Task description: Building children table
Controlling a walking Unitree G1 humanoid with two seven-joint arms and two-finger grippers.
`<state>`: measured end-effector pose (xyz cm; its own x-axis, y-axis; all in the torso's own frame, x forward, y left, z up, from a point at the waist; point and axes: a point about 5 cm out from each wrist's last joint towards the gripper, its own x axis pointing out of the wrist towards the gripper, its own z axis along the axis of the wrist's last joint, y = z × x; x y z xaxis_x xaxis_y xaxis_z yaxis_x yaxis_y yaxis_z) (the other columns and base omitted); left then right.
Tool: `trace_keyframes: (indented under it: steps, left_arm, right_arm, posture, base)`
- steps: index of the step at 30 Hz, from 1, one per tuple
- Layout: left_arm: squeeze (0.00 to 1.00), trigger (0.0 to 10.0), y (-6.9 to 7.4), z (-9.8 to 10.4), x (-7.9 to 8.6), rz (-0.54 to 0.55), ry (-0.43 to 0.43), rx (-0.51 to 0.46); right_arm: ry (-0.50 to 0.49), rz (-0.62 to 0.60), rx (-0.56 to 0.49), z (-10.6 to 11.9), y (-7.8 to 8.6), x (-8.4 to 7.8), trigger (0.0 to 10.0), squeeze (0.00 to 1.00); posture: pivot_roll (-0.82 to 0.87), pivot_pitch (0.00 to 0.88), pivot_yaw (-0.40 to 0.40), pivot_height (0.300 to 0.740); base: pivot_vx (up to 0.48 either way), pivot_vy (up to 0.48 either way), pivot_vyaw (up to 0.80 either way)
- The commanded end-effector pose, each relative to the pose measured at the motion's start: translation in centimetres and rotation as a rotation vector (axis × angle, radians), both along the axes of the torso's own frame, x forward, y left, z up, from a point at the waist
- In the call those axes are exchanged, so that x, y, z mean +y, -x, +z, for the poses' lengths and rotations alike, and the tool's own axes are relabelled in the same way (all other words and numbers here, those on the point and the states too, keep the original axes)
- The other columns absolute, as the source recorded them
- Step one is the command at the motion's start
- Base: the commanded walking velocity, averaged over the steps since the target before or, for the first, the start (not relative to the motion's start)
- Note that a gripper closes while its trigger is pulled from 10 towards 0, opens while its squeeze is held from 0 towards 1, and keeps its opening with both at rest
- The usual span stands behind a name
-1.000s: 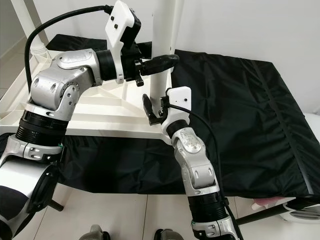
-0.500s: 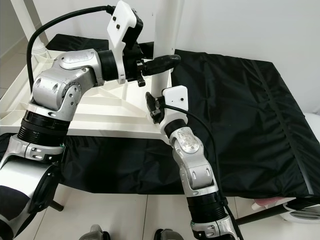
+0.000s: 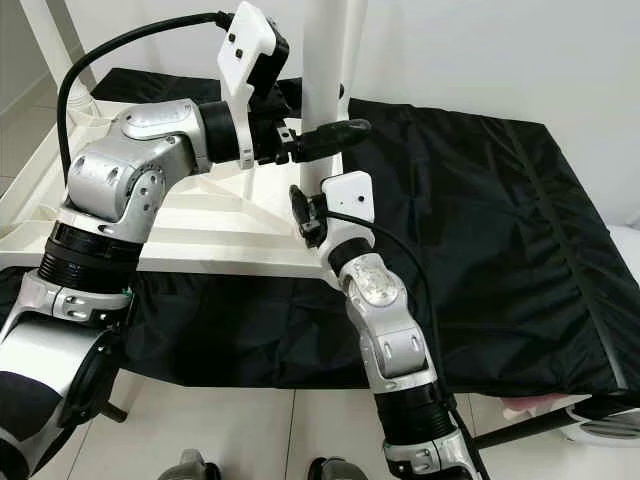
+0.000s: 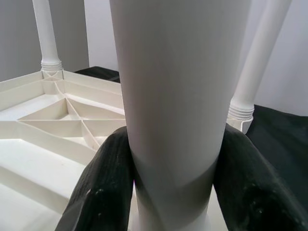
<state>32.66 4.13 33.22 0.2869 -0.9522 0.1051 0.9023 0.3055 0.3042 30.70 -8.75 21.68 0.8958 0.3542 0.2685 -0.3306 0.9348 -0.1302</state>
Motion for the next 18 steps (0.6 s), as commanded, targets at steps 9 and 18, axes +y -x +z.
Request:
trace_keyframes:
  steps: [9,18]
  left_arm:
    - [1.0,10.0,0.0,0.8,0.5,0.058,0.043,0.007]
    - [0.0,10.0,0.0,0.4,2.2,0.067,0.102,0.067]
  right_arm:
    - [-0.037,-0.056,-0.026,0.7,-0.5,-1.1,10.0,0.0]
    - [-0.13,-0.082,-0.046,1.4,-0.7,-2.7,10.0,0.0]
  posture:
    - [-0.01,0.085,-0.057,0.74]
    - [-0.01,0.073,-0.057,0.74]
  base:
    - [0.0,0.0,0.0]
    - [0.0,0.0,0.0]
